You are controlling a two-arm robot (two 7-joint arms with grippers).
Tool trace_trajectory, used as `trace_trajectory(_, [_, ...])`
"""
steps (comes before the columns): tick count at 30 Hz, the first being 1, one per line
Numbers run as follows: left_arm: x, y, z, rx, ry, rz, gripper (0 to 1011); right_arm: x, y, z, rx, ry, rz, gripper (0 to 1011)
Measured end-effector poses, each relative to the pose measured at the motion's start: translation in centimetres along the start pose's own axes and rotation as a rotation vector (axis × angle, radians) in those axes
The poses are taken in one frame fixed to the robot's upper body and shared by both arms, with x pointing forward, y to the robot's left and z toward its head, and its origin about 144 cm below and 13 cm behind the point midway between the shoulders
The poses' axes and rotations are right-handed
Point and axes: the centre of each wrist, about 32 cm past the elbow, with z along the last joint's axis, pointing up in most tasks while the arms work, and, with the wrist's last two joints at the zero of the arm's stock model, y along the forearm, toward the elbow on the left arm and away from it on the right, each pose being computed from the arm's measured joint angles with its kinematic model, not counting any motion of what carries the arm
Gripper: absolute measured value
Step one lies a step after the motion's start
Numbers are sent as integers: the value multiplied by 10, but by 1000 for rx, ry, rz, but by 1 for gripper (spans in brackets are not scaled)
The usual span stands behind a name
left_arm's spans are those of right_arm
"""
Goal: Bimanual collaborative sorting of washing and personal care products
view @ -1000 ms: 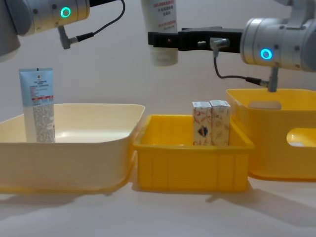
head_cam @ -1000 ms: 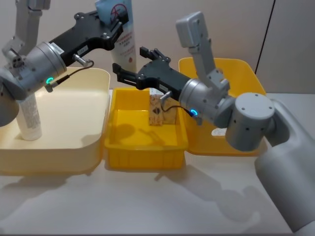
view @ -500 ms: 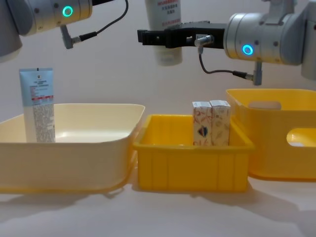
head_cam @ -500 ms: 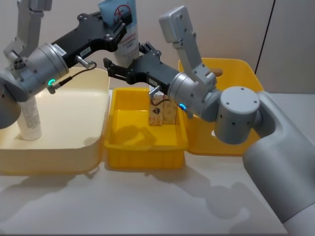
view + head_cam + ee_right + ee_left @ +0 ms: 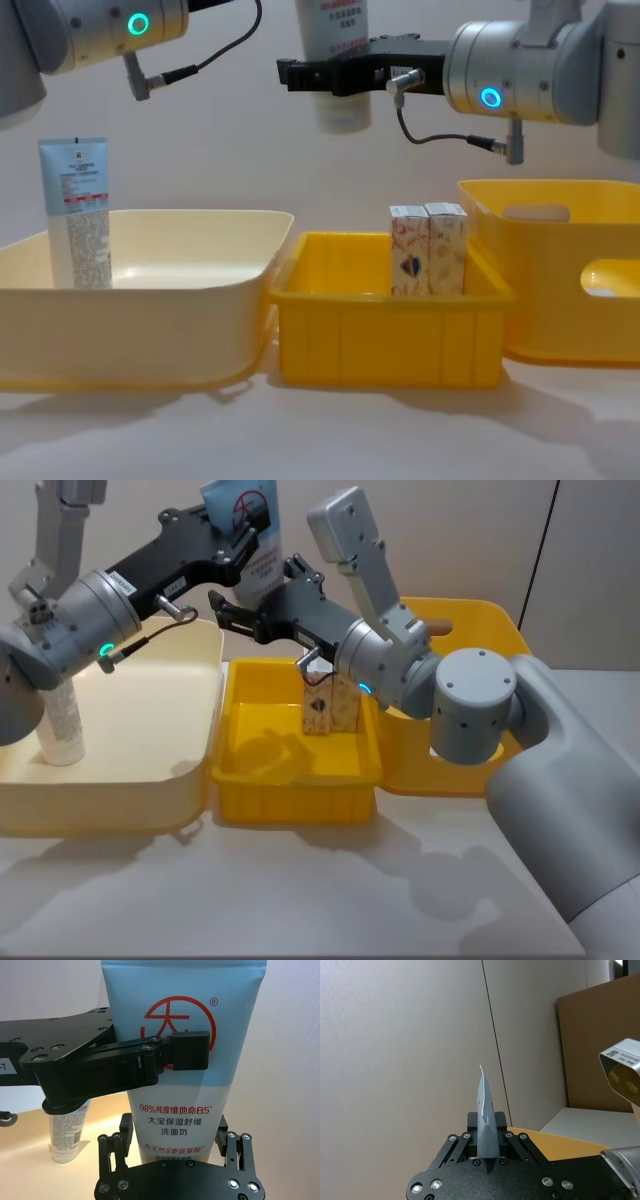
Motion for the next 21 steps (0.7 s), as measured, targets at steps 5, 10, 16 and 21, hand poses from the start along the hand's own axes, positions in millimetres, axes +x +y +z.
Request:
trace_trajectory(5, [0, 0, 0, -1, 0, 1, 203, 0, 1, 0, 1, -12, -4, 909])
trace_trajectory(10, [-1, 0, 0, -2, 0, 2, 203, 0, 2, 1, 0, -21, -6, 758])
trace_trajectory(16, [-1, 0, 0, -3, 0, 2, 203, 0, 3, 1, 0, -26, -8, 676])
trace_trajectory(21, [-1, 0, 0, -3, 0, 3, 202, 0, 3, 1, 0, -30, -10, 643])
